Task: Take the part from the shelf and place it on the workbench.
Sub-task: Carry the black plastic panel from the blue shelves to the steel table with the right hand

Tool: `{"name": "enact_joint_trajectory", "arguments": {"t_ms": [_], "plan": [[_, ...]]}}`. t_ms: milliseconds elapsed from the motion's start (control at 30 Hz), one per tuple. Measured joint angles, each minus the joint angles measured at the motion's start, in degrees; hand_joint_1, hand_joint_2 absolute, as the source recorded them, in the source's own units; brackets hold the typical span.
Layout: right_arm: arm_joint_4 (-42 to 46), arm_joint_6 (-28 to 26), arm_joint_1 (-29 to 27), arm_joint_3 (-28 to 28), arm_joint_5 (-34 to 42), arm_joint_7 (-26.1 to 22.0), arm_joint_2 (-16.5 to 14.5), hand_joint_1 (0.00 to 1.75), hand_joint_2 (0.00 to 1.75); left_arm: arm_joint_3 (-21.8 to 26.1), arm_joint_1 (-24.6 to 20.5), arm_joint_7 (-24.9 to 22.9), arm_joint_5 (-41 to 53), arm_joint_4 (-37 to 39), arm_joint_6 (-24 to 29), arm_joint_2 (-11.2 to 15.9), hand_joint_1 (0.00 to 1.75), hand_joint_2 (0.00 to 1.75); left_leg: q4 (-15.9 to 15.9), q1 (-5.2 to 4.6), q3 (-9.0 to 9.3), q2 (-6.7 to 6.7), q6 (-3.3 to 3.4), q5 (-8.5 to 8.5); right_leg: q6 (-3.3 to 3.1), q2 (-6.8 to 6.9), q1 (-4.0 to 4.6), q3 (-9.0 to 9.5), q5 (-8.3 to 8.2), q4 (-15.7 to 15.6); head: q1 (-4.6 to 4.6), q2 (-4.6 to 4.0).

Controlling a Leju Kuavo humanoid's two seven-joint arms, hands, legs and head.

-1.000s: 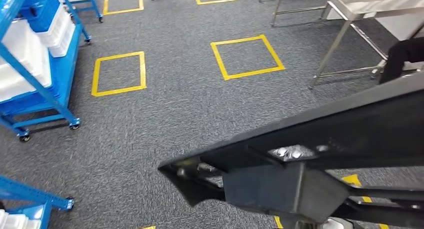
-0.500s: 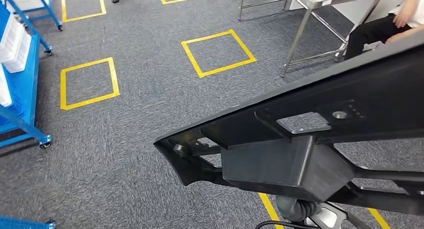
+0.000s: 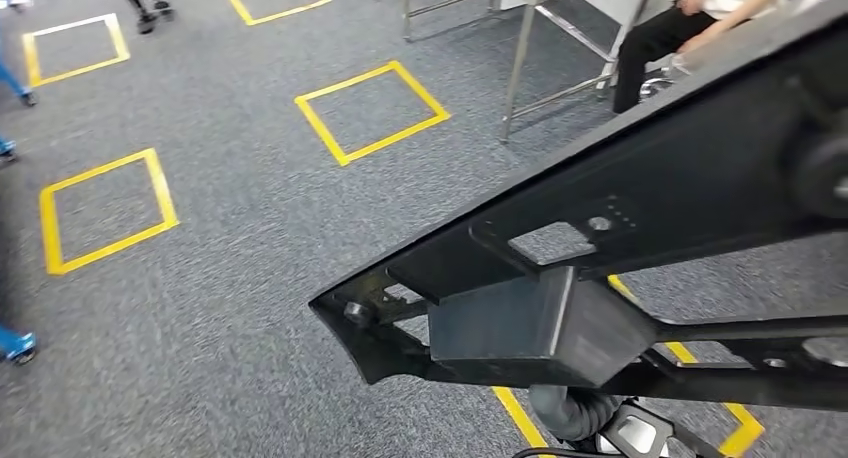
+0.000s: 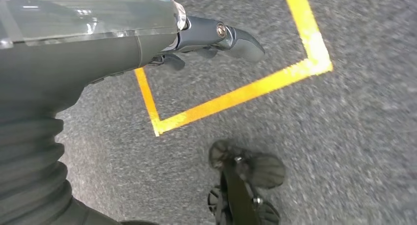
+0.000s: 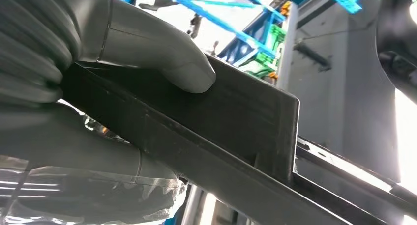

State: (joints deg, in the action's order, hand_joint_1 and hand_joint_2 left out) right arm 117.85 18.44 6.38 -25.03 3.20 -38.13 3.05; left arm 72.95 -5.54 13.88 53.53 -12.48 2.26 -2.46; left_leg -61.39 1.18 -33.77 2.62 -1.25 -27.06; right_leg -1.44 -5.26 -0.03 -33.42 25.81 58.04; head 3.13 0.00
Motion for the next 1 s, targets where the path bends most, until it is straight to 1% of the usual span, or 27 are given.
{"name": "enact_joint_trajectory", "arguments": {"t_ms": [33,67,133,167,200,233,267,300,333,367,400,433,467,500,533,567,600,667,700,733,800,833,867,900,933,967,1000], "plan": [[-0.07,0.72,-0.21,0.00,-0.39,0.00,-0.04,1.75,1.75,0.05,0.05,0.19,-0.15,0.00,-0.26,-0.12,0.00,1.75,2.46,-0.05,1.02,1.09,0.18,0.71,0.27,-0.62,-0.08,-0.16,0.00,0.07,0.00,0.00],[-0.13,1.32,-0.39,0.00,-0.82,0.00,-0.12,1.75,1.75,0.09,0.10,0.45,-0.22,0.00,-0.63,-0.29,0.00,1.75,3.59,-0.15,1.49,1.70,0.35,0.73,0.62,-1.23,-0.23,-0.38,-0.05,0.09,0.01,0.00],[-0.22,1.95,-0.57,0.04,-1.58,-0.01,-0.34,1.75,1.75,0.12,0.03,1.04,-0.05,0.01,-1.51,-0.72,0.00,1.75,4.04,-0.24,1.75,0.84,0.70,0.77,1.44,-2.41,-0.45,-0.69,-0.24,-0.05,0.01,0.00],[-0.23,1.90,-0.56,0.10,-1.93,-0.01,-0.44,1.75,1.75,0.10,-0.11,1.34,0.17,0.01,-1.98,-0.94,0.00,1.75,4.34,-0.14,1.90,0.20,1.01,0.94,1.75,-2.04,-0.39,-0.84,-0.03,0.20,0.01,0.00],[-0.27,1.76,-0.39,0.16,-2.26,-0.01,-0.50,1.75,1.75,0.07,-0.25,1.61,0.47,0.01,-2.40,-1.10,0.00,1.75,4.66,-0.01,2.05,-0.50,1.34,1.11,1.99,-0.86,-0.28,-1.37,0.76,1.32,0.00,0.00],[-0.32,1.58,-0.19,0.21,-2.57,-0.01,-0.54,1.75,1.75,0.01,-0.35,1.80,0.80,0.01,-2.80,-1.25,0.00,1.75,4.94,0.11,2.17,-1.25,1.64,1.23,2.18,0.84,-0.18,-2.48,2.18,3.69,0.00,0.00],[-0.40,1.41,-0.04,0.25,-2.80,-0.01,-0.57,1.75,1.75,-0.05,-0.38,1.92,1.10,0.00,-3.09,-1.27,0.00,1.75,5.02,0.01,2.23,-1.96,1.84,1.22,2.34,2.74,-0.21,-4.17,4.04,7.18,0.00,0.00],[-0.51,1.31,0.05,0.26,-2.92,-0.01,-0.58,1.75,1.75,-0.11,-0.35,1.94,1.34,0.00,-3.29,-1.30,0.00,1.75,5.02,-0.06,2.23,-2.72,1.97,1.16,2.53,3.94,-0.32,-6.20,5.90,11.28,0.00,0.00],[-0.63,1.30,0.04,0.26,-2.87,-0.01,-0.60,1.75,1.75,-0.16,-0.33,1.87,1.50,0.00,-3.38,-1.33,0.00,1.75,4.98,-0.12,2.23,-3.48,2.00,1.08,2.73,4.50,-0.47,-7.95,7.11,14.74,0.00,0.00],[-0.76,1.40,0.00,0.26,-2.70,-0.01,-0.60,1.75,1.75,-0.19,-0.34,1.75,1.58,0.00,-3.34,-1.35,0.00,1.75,4.94,-0.15,2.25,-4.21,1.98,0.97,2.91,4.75,-0.63,-8.90,7.34,16.55,0.00,0.00],[-0.91,1.63,-0.01,0.26,-2.46,-0.01,-0.60,1.75,1.75,-0.21,-0.40,1.62,1.50,0.00,-3.19,-1.37,0.00,1.75,4.86,-0.13,2.32,-4.90,1.89,0.83,3.08,4.98,-0.80,-8.66,6.42,16.03,0.00,0.00],[-1.05,1.98,0.05,0.26,-2.23,-0.01,-0.61,1.75,1.75,-0.21,-0.46,1.53,1.26,0.00,-2.93,-1.41,0.00,1.75,4.75,-0.12,2.44,-5.55,1.75,0.63,3.16,5.40,-0.94,-7.16,4.61,13.14,0.00,0.00],[-1.21,2.34,0.17,0.26,-2.11,-0.01,-0.62,1.75,1.75,-0.20,-0.49,1.51,0.94,0.00,-2.61,-1.46,0.00,1.75,4.62,-0.12,2.63,-6.12,1.55,0.40,3.15,6.32,-1.01,-4.87,2.55,8.80,0.00,0.00],[-1.38,2.64,0.33,0.25,-2.08,-0.01,-0.63,1.75,1.75,-0.16,-0.50,1.53,0.53,0.00,-2.28,-1.50,0.00,1.75,4.49,-0.22,2.81,-6.64,1.27,0.15,2.98,7.50,-0.86,-2.74,1.10,4.78,0.00,0.00],[-1.52,2.83,0.50,0.25,-2.08,-0.01,-0.68,1.75,1.75,-0.10,-0.50,1.55,0.14,0.00,-1.93,-1.52,0.00,1.75,4.38,-0.33,2.97,-7.08,0.96,-0.08,2.70,8.34,-0.68,-1.25,0.25,1.86,0.00,0.00],[-1.66,2.89,0.65,0.24,-2.06,-0.01,-0.74,1.75,1.75,-0.03,-0.49,1.56,-0.17,0.00,-1.62,-1.53,0.00,1.75,4.33,-0.43,3.11,-7.49,0.62,-0.27,2.38,8.81,-0.46,-0.59,0.08,0.43,0.00,0.00],[-1.80,2.87,0.76,0.25,-1.98,-0.01,-0.80,1.75,1.75,0.04,-0.49,1.50,-0.43,0.00,-1.36,-1.51,0.00,1.75,4.36,-0.51,3.25,-7.92,0.27,-0.38,2.04,8.64,-0.20,-0.62,0.28,0.26,0.00,0.00],[-1.99,2.83,0.85,0.27,-1.73,-0.01,-0.90,1.75,1.75,0.23,-0.60,1.24,-0.77,0.00,-0.90,-1.38,0.00,1.75,4.38,-0.37,3.66,-8.56,-0.42,-0.71,1.37,7.39,-0.27,-0.57,0.16,-0.03,0.00,0.00],[-2.07,2.87,0.98,0.29,-1.59,-0.01,-0.91,1.75,1.75,0.37,-0.66,1.03,-0.93,0.00,-0.71,-1.27,0.00,1.75,3.72,-0.25,3.58,-7.94,-0.70,-1.36,0.99,6.84,-0.42,-0.41,0.07,-0.24,0.01,0.00],[-2.16,2.99,1.20,0.31,-1.52,-0.01,-0.92,1.75,1.75,0.56,-0.71,0.81,-1.11,0.00,-0.52,-1.16,0.00,1.75,1.97,-0.13,2.97,-6.84,-0.92,-2.58,0.62,6.29,-0.61,-0.23,-0.07,-0.47,0.01,0.00],[-2.51,3.41,1.66,0.33,-1.49,-0.01,-0.94,1.75,1.75,0.98,-0.57,0.42,-1.55,0.00,-0.22,-0.84,0.00,1.75,-5.14,0.00,-0.26,-4.14,-1.15,-6.26,0.14,5.09,-0.69,-0.08,-0.19,-0.62,0.02,0.00],[-2.82,3.63,1.78,0.33,-1.52,-0.01,-0.95,1.75,1.75,1.24,-0.43,0.32,-1.92,0.00,-0.09,-0.65,0.00,1.75,-9.22,0.01,-2.34,-3.51,-1.22,-7.76,0.04,4.36,-0.62,-0.09,-0.20,-0.60,0.02,0.00],[-3.17,3.80,1.82,0.33,-1.54,-0.01,-0.94,1.75,1.75,1.52,-0.29,0.29,-2.32,0.00,0.04,-0.48,0.00,1.75,-12.05,0.00,-3.96,-3.23,-1.23,-8.33,0.01,3.57,-0.55,-0.05,-0.18,-0.58,0.02,0.00],[-3.54,3.90,1.90,0.33,-1.56,-0.01,-0.93,1.75,1.75,1.85,-0.19,0.31,-2.78,0.00,0.20,-0.37,0.00,1.75,-12.81,-0.01,-4.68,-3.12,-1.17,-7.71,0.00,2.77,-0.50,0.02,-0.17,-0.55,0.02,0.00],[-3.88,4.00,2.04,0.33,-1.54,-0.01,-0.93,1.75,1.75,2.18,-0.15,0.35,-3.20,0.00,0.35,-0.30,0.00,1.75,-11.11,-0.01,-4.26,-2.99,-1.04,-5.94,0.02,2.01,-0.47,0.13,-0.14,-0.53,0.02,0.00],[-4.19,4.11,2.26,0.33,-1.49,-0.01,-0.93,1.75,1.75,2.49,-0.14,0.40,-3.48,0.00,0.53,-0.27,0.00,1.75,-7.47,0.00,-2.92,-2.45,-0.85,-3.49,0.08,1.27,-0.46,0.25,-0.10,-0.50,0.02,0.00],[-4.44,4.24,2.52,0.33,-1.41,-0.01,-0.93,1.75,1.75,2.76,-0.14,0.43,-3.70,0.00,0.70,-0.22,0.00,1.75,-3.30,0.06,-1.29,-1.00,-0.57,-1.35,0.20,0.60,-0.50,0.29,-0.05,-0.46,0.01,0.00]]}}
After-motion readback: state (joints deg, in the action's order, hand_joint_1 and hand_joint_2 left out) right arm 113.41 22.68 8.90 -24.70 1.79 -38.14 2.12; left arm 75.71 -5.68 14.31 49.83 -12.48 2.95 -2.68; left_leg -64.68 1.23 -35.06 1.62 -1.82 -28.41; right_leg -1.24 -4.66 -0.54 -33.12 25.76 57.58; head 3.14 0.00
